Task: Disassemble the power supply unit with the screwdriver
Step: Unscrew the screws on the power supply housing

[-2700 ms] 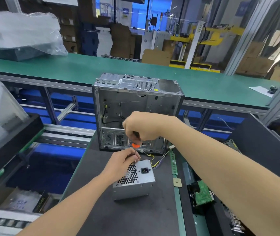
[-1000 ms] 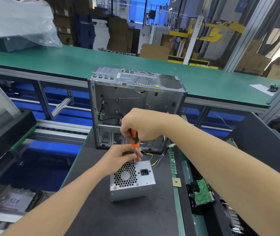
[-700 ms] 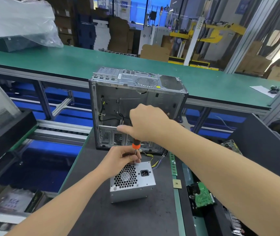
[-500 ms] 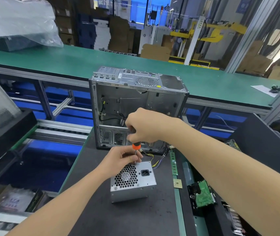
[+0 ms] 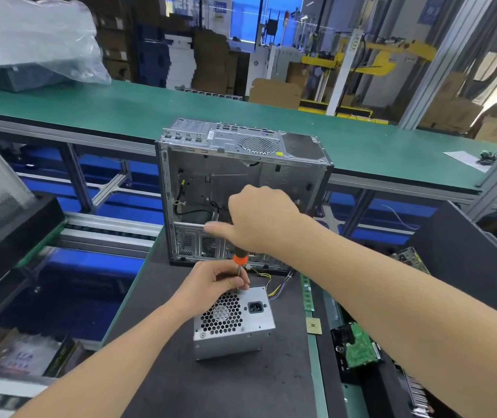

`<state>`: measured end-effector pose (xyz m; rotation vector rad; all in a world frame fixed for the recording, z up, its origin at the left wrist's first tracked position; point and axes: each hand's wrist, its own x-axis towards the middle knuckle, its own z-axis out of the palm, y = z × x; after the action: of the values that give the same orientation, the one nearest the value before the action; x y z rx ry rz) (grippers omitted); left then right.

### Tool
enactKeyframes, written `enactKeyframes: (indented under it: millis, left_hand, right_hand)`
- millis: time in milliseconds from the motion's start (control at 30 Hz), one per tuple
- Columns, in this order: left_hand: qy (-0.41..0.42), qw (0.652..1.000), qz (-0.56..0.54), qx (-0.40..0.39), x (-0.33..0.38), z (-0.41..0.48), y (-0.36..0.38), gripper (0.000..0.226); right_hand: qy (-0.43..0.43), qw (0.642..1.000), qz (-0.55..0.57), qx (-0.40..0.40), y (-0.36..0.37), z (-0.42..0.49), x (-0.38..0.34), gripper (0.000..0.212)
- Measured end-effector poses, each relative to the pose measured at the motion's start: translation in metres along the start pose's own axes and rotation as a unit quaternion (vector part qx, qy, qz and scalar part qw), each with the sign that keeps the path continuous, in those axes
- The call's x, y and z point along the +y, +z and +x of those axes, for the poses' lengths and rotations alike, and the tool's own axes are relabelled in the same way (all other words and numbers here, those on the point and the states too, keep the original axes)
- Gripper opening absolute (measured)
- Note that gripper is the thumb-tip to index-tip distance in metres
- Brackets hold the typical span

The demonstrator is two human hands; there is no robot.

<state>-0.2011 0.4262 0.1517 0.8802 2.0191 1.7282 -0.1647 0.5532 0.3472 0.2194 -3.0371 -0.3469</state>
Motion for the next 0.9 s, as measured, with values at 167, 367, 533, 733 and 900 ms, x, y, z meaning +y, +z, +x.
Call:
enactKeyframes:
  millis: [167,367,533,733,900]
  left_hand:
    - [-0.001,1.0,0.003,0.009,-0.001,0.0,-0.001,0.025]
    - [-0.003,1.0,0.017,0.003,0.001,-0.001,-0.002,0.026]
    - [0.005,0.999,0.031,-0.002,-0.001,-0.001,-0.002,0.024]
    - [0.004,0.999,0.039,-0.012,-0.001,-0.002,-0.003,0.034]
    - [0.033,0.988,0.154,0.002,0.003,-0.005,-0.018,0.041]
  right_hand:
    - [-0.009,0.994,0.093,-0.053,0.004,0.004,0.005,0.042]
    - [-0.221,0.961,0.101,-0.13,-0.015,0.003,0.018,0.014]
    - [-0.203,0.967,0.093,-0.119,-0.009,0.0,0.013,0.009]
    - [-0.009,0.999,0.045,-0.006,0.008,0.002,0.002,0.057]
    - [-0.115,0.988,0.083,-0.057,0.0,0.001,0.008,0.011]
